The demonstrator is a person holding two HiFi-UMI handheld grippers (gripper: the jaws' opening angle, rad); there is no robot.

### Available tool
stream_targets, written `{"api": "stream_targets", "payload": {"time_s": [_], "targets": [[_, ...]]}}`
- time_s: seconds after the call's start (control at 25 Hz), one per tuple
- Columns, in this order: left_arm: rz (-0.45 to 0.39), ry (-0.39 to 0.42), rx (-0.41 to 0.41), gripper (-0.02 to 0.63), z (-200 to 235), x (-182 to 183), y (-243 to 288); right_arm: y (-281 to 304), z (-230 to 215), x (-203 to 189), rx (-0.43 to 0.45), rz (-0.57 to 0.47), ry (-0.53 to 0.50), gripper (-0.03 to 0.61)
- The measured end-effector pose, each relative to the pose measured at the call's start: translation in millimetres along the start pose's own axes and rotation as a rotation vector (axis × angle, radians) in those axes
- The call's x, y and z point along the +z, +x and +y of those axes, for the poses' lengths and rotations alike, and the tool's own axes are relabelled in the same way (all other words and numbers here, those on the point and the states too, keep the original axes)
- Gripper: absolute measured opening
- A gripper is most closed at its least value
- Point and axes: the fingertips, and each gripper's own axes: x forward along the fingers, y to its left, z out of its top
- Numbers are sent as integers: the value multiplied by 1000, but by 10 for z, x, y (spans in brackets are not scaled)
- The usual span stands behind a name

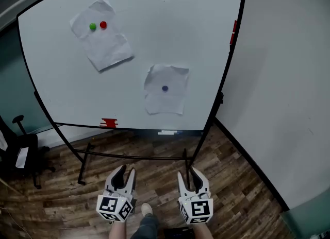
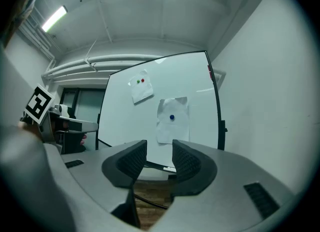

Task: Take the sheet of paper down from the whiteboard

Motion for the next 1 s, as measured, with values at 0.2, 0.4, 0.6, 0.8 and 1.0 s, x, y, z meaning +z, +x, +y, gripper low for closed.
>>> {"api": "stream_targets", "payload": {"time_s": [0.2, 0.4, 0.6, 0.8, 1.0], "targets": [[2, -14, -41, 144, 470, 156, 1039, 1065, -259, 45, -28, 21, 5, 152], [-6, 1, -113, 144, 845, 439, 2061, 2079, -497, 268, -68, -10, -25, 152], [7, 18, -181, 143, 1053, 488, 2764, 2770, -651, 351, -112, -22, -43, 153], [28, 6, -217, 143, 1129, 437, 3124, 3105, -710, 414, -143, -37, -71, 160], [35, 97, -223, 140, 1070, 449, 3354, 3326, -742, 477, -150, -52, -96, 163]]}}
